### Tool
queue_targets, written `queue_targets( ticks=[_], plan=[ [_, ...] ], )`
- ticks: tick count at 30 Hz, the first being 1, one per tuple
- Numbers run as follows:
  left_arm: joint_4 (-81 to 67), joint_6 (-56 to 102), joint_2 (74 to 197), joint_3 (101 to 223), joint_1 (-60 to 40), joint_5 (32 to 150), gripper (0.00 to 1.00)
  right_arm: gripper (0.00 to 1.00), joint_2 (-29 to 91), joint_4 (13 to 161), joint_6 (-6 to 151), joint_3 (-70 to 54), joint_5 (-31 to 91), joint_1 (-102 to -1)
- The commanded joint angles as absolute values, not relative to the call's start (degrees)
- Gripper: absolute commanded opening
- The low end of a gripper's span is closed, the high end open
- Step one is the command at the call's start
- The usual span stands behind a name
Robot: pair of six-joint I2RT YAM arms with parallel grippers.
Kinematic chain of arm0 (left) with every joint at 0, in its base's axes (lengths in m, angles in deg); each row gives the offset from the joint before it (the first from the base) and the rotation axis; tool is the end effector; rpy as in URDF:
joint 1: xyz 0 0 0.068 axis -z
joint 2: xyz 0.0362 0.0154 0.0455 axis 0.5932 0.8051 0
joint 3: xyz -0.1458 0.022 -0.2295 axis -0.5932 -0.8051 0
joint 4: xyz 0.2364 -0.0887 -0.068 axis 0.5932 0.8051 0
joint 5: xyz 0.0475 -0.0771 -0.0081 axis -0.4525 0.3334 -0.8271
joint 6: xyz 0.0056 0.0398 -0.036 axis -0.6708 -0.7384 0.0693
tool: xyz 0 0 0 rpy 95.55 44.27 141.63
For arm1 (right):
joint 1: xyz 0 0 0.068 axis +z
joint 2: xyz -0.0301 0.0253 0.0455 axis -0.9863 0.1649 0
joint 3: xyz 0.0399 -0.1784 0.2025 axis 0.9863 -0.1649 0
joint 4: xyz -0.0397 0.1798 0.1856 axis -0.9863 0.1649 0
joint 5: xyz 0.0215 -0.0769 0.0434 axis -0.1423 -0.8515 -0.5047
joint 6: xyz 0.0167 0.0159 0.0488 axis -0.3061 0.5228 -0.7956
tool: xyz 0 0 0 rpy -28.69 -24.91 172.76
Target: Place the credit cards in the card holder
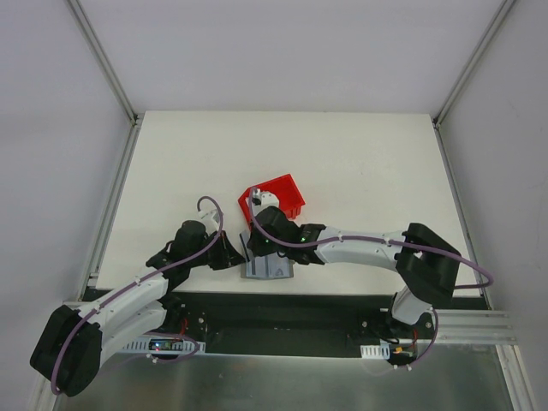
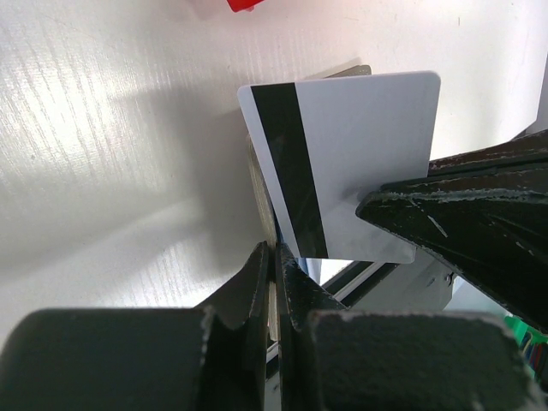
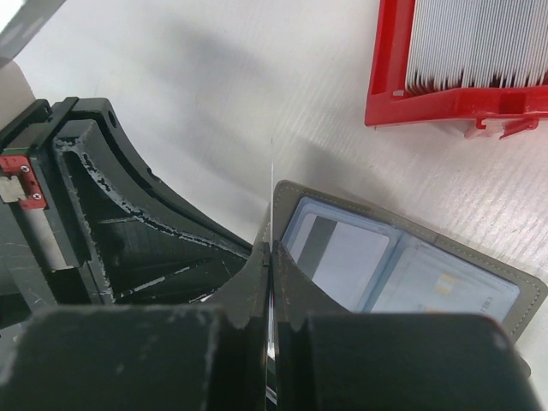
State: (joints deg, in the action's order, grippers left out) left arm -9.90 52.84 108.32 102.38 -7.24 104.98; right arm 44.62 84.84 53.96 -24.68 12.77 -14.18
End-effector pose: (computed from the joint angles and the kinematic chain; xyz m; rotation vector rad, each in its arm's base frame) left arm 0.1421 -0.0946 0.1628 0.0136 2.2686 -1.1057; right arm 0.1528 0.3329 0.2217 -0.6822 2.1387 0.7227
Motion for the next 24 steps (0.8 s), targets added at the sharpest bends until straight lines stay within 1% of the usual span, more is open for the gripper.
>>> queue_targets(
  ticks=[1,11,22,24],
  plan=[
    [-10.33,51.94,107.86,103.25,-7.38,104.89,0.00,0.00,43.35,85.74,53.33,-24.88,11.41,-13.71],
    [-10.42,51.77,108.65,103.07,-7.38,104.54,0.00,0.00,40.71,86.44,54.21,-25.24,10.01,-13.71],
    [-10.42,51.68,109.09,103.16,-7.38,104.36,0.00,0.00,41.06,86.44,54.47,-24.89,10.80,-13.71],
    [-10.42,51.68,109.18,103.16,-7.38,104.45,0.00,0.01,40.80,88.46,54.38,-24.80,10.19,-13.71]
  ],
)
